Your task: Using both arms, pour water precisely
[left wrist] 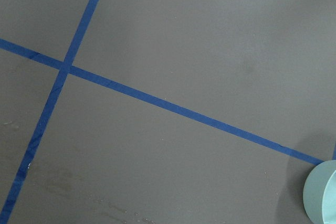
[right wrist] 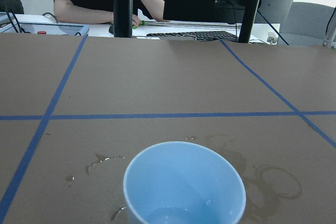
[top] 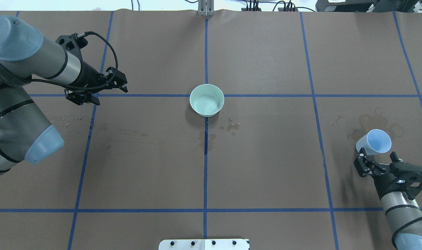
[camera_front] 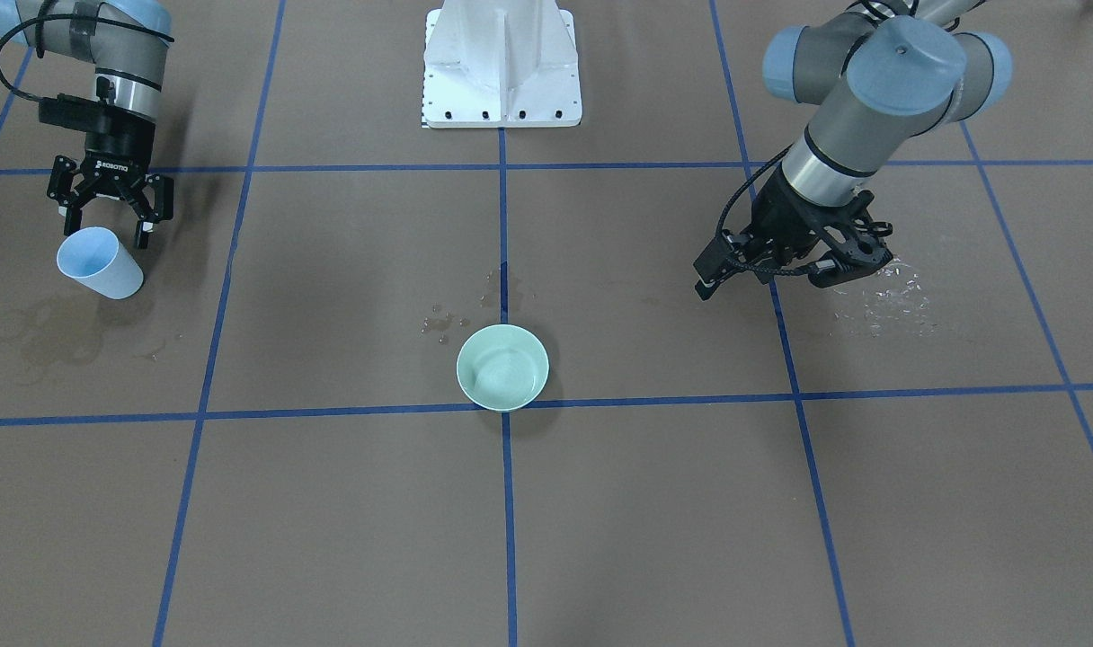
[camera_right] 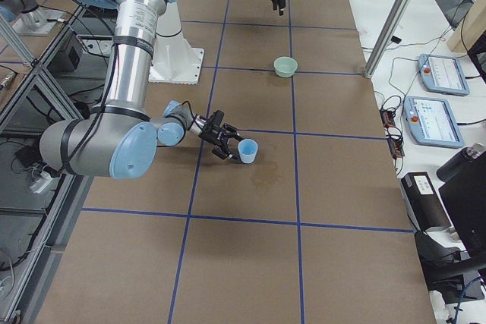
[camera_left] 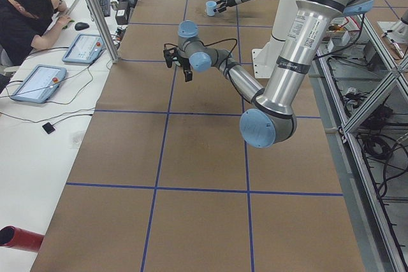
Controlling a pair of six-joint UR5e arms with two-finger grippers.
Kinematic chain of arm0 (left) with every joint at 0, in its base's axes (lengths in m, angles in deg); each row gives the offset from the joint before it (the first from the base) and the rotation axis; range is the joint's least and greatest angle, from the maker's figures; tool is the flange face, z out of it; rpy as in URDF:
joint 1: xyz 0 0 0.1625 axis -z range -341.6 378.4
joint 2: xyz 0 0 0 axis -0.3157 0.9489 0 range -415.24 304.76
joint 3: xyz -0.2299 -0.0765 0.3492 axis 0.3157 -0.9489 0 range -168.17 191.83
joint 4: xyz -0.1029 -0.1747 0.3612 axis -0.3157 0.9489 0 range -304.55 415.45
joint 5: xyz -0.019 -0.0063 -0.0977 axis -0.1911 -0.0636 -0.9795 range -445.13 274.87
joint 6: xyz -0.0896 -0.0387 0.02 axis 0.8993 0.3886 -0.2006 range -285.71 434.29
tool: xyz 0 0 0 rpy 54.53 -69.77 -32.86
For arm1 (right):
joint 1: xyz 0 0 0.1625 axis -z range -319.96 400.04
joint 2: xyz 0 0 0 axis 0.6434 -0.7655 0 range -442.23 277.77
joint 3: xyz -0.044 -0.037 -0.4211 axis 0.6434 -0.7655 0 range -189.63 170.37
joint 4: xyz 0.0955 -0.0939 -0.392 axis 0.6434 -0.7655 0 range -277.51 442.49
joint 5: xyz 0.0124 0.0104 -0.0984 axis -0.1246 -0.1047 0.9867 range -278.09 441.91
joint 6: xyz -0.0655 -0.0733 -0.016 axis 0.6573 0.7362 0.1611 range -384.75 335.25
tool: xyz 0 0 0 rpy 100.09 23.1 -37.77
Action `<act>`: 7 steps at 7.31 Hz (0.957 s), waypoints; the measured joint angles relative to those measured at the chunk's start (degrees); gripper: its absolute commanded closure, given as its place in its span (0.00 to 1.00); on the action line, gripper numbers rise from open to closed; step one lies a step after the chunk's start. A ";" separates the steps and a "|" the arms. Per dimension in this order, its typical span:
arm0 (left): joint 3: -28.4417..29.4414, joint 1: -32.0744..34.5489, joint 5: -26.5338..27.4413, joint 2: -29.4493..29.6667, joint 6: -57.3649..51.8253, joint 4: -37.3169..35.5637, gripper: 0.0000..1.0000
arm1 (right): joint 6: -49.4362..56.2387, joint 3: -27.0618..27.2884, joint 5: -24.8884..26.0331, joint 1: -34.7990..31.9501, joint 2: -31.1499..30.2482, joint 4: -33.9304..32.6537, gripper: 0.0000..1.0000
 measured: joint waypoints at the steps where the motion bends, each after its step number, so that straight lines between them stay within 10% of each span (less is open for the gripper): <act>1: 0.06 -0.06 0.00 0.00 0.00 0.00 0.00 | 0.02 -0.88 0.17 -0.03 0.57 0.02 0.01; 7: 0.77 -0.48 0.06 0.00 -0.05 0.00 0.00 | 0.84 -3.25 0.04 -1.37 1.98 0.09 0.01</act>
